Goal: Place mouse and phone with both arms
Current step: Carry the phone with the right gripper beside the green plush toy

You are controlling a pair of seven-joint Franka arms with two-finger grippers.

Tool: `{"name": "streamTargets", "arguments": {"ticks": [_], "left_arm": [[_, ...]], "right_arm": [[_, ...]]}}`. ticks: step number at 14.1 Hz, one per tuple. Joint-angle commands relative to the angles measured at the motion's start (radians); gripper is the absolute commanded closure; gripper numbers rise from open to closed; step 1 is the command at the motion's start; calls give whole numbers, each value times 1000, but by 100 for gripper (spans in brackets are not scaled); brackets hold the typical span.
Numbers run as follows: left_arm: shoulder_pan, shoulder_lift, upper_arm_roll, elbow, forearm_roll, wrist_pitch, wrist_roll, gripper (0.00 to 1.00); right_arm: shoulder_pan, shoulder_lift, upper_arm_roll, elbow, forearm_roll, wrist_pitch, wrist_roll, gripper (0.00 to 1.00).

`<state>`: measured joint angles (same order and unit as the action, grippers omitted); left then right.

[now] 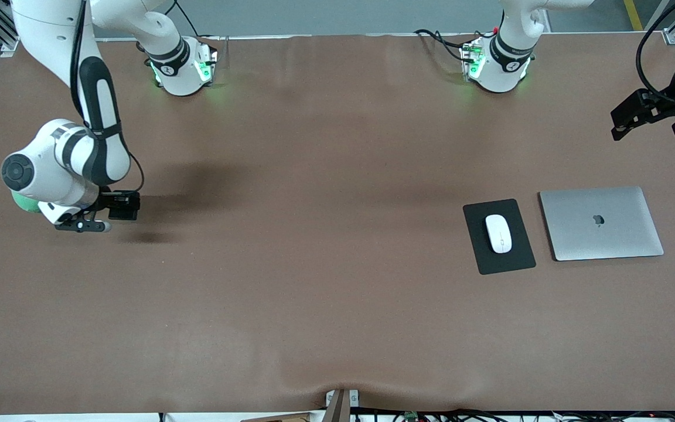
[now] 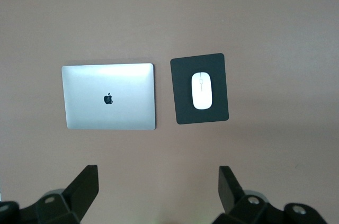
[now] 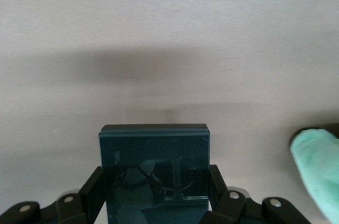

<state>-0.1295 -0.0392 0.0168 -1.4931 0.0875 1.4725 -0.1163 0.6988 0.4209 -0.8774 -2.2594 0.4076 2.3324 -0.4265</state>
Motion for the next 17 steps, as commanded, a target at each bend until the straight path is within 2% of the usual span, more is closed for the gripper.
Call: {"name": "streamTargets", "arguments": {"ticks": [1,8,13,14,15,16,17], "left_arm": [[5,-13,6,-1,-12,-8,13,0],[10,-21,9,11,-8,-8,17,0],[25,-21,11,10,-15,-9,17,0],[25,-21,11,10,-15,-9,17,0],[25,-21,11,10,-15,-9,18,0],[25,-21,11,10,-15,-9,18,0],[25,-21,12,10,-15,-9,18,0]], "right_arm": [[-10,-27,6,-78,-9,111,-29,100],[-10,13,66,-100,75,139,-29,100],[-45,32,72,-100,82,151,-78,100],[-68,38,95,-100,86,150,-84,93],[-97,39,131,-98,105,150,-84,55],[-117,41,156,-95,111,150,-84,1],[-122,39,164,-92,111,144,-84,0]]}}
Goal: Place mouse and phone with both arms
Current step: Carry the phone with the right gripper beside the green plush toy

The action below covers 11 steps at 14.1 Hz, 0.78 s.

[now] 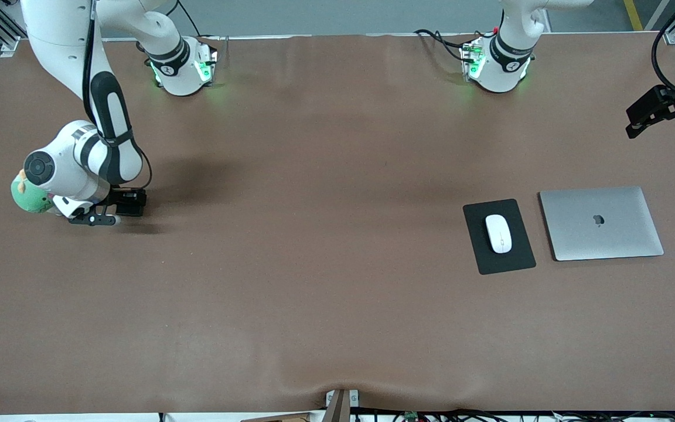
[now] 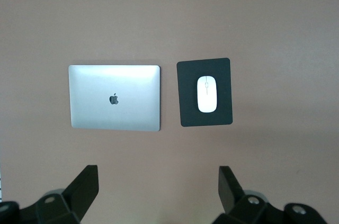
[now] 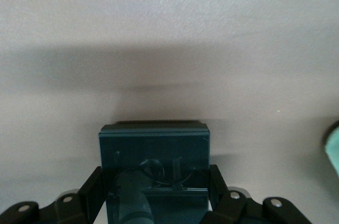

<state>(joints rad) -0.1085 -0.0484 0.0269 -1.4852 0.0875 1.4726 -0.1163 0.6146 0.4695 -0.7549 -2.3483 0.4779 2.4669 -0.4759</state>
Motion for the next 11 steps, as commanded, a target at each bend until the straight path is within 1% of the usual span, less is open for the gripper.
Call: {"name": "streamTargets", "arguments": {"ticks": [1,2,5,6,9,10,11], "left_arm": [[4,-11,1,0,-15,-9,18,0],[4,-11,1,0,-15,-11,18,0],[4,-10,1,2,-15,-9,18,0],[4,-10,1,2,-15,-9,18,0],[3,-10,1,2,-14,-9,18,0],[3,-11,1,2,-14,-9,18,0],[3,-11,1,0,-14,-9,18,0]], "right_arm": [[-36,-9,42,0,41,4,-32,0],[-38,-11,42,17,41,-6,-32,0],[-39,-11,37,110,39,-167,-30,0],[-42,-12,34,139,39,-195,-35,0],[-50,-17,32,205,27,-215,-29,0],[-55,-17,31,242,12,-264,-38,0],[-70,-15,32,307,-19,-349,-46,0]]}}
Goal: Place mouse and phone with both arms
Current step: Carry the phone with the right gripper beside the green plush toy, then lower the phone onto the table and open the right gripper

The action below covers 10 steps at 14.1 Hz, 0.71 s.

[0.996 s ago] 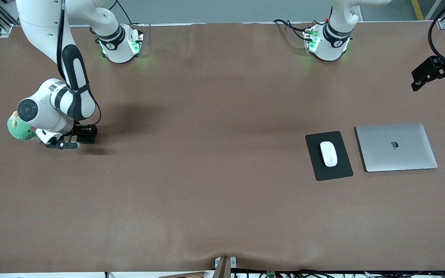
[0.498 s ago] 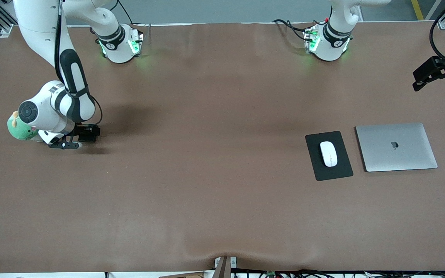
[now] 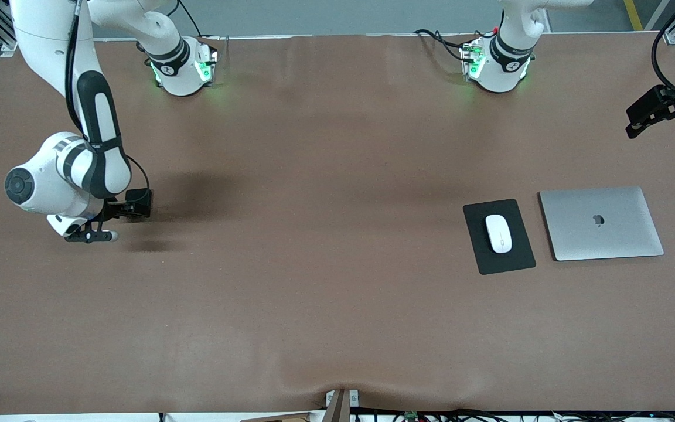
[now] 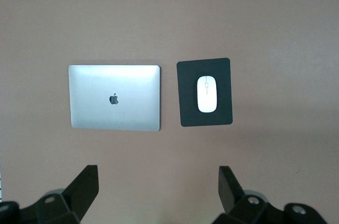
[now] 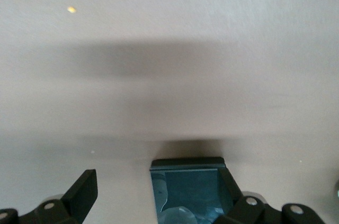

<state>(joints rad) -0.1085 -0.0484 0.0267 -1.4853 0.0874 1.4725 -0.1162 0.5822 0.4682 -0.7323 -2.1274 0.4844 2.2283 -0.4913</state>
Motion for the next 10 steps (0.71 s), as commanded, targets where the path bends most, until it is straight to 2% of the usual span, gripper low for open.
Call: {"name": "streamTargets", "arguments": {"ticks": [1,3,6,8,10], "left_arm": [[3,-11,-1,0,-14,-9,18,0],[3,-10,-1,0,-14,-9,18,0],[3,-7,-2,2,-15,-9,18,0],[3,-7,-4,0,-15,-9,18,0],[3,-4,-4,0,-15,-9,20,0]], "right_arm": [[-57,-7,11,157,-47,-198,-33,0],[-85,0,19,251,-98,-278,-33,0],[-77,1,27,383,-239,-366,-32,0],[-105,1,44,492,-274,-445,-33,0],[-108,1,44,546,-286,-489,-33,0]]}}
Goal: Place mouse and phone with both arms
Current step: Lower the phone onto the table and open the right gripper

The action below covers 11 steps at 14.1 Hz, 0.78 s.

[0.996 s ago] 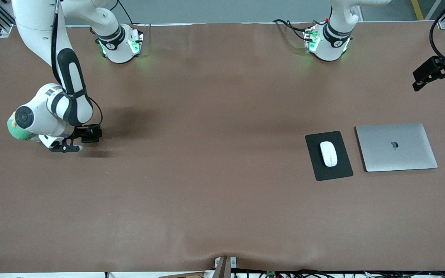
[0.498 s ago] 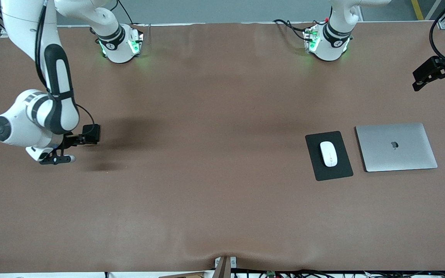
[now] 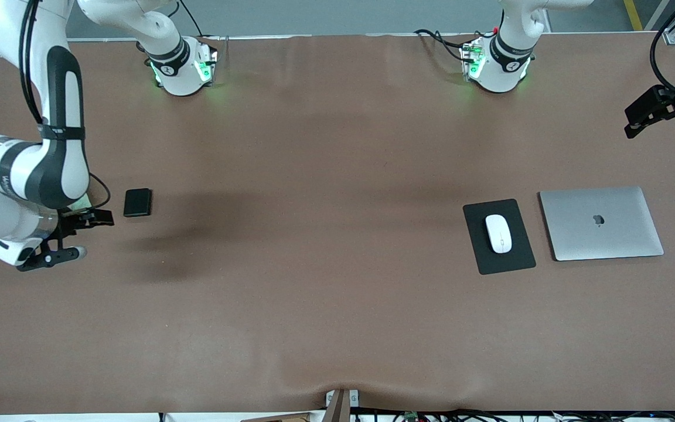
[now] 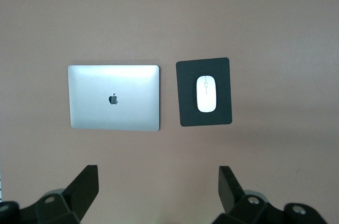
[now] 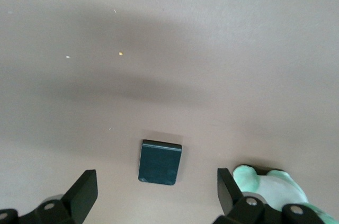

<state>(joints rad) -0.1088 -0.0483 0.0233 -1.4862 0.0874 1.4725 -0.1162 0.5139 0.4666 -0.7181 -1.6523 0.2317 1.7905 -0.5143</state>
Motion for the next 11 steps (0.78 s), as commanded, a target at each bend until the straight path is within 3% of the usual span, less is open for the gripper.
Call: {"name": "streamTargets", "arguments": {"ticks": [1,3,8,9,11], "left_arm": [[1,-4,0,1,-15,-9,20,0],[1,-4,0,0,-15,-9,18,0],[0,-1,-2,-2,-15,-9,18,0],[-2,-1,-2,-2,-15,-9,18,0],[-6,-1,-2,-3,-15,-9,18,0]], "right_arm": [[-32,3,37,103,-84,-53,-9,0],[-51,-5,81,134,-196,-53,-16,0],[-89,-46,86,178,-190,-114,-13,0],[-110,-43,95,233,-181,-179,-16,0],[-246,-66,217,273,-44,-268,-27,0]]}}
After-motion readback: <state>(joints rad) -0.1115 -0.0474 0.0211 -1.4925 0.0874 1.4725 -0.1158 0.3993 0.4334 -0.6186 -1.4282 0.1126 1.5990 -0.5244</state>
